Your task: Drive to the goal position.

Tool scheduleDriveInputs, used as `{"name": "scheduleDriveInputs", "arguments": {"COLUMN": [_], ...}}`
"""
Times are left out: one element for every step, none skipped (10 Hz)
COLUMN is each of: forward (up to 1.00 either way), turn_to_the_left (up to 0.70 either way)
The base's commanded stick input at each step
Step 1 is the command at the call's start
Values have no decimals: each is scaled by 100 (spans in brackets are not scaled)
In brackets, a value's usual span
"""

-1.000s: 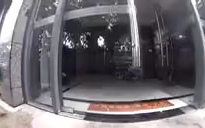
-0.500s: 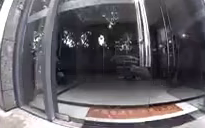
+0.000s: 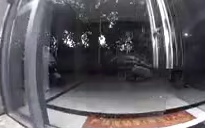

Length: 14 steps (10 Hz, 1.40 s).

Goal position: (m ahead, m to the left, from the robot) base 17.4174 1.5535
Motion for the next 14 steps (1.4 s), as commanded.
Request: {"name": "scheduleDriveInputs", "arguments": {"forward": [-8,-13,-2,0,0,0,0,0,0,0,0,0,0,0], "turn_to_the_left": [0,0,0,0,0,0,0,0,7,41,45,45,45,45]}}
